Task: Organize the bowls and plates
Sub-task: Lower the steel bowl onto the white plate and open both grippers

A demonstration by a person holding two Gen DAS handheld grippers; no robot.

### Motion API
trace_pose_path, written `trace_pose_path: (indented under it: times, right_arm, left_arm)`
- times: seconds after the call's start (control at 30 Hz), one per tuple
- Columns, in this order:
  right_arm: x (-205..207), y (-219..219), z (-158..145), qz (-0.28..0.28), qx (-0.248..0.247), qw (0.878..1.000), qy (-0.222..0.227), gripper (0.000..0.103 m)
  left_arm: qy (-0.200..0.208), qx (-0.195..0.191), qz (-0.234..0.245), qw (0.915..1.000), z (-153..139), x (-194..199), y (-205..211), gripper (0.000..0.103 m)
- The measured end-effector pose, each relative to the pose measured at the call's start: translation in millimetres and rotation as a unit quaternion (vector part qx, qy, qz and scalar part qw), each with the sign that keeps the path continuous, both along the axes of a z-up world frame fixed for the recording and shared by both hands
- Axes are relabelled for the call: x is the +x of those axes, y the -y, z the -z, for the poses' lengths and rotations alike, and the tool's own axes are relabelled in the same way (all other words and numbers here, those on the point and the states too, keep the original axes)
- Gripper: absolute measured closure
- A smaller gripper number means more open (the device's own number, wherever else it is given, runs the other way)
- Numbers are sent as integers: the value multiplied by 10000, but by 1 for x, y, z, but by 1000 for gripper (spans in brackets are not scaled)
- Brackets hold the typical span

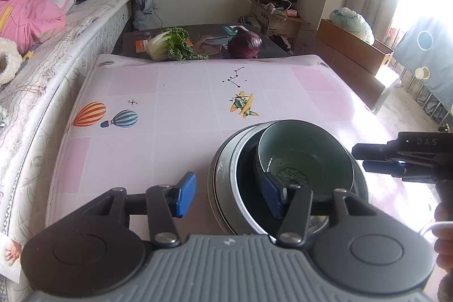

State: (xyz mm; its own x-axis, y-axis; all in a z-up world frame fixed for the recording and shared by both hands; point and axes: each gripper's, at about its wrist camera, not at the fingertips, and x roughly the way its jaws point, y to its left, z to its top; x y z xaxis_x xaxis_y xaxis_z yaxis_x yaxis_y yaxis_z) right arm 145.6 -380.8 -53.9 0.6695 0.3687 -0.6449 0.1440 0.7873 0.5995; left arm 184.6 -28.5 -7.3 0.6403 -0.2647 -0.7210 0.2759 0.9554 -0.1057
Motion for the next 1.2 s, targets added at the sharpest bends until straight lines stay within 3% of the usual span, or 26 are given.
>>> trace_pose_path:
  times: [0.17, 0.27, 0.33, 0.47, 0.6, 0.7, 0.9, 1.03, 1.2]
  right_arm:
    - [-29, 7, -21, 150, -354, 9987, 341, 46]
    - [-58, 2, -42, 230, -1047, 9920, 664, 32]
    - [-80, -3, -55, 265, -1569, 9831, 907, 18]
    - [-122, -22, -75, 455, -2663, 9545, 1265, 2]
    - [-151, -39, -83, 619, -3263, 9333, 1366, 1]
    - [-170, -53, -84, 642, -3484, 9249, 1381, 1]
    - [-190, -70, -82, 640, -3639, 9194, 1350, 1]
    - [-190, -74, -80, 768, -3690, 9176, 1263, 1]
    - [-188, -79, -79, 873, -3744, 9138, 1311, 1]
  left_arm:
    - [260, -11, -143, 9996, -17, -20, -14, 38]
    - [461, 7, -119, 9989, -29, -39, -20, 29]
    - [594, -2, -103, 9982, -37, -53, -22, 21]
    - [723, -90, 16, 9973, -48, -80, -20, 5]
    - [834, -276, 207, 9959, -51, -101, -14, 0]
    - [1009, -139, 230, 9945, -48, -116, -5, 0]
    - [863, -34, 251, 9960, -41, -121, 6, 0]
    - [905, 50, -3, 9959, -43, -119, 7, 0]
    - [909, 503, -345, 9940, -43, -112, 11, 0]
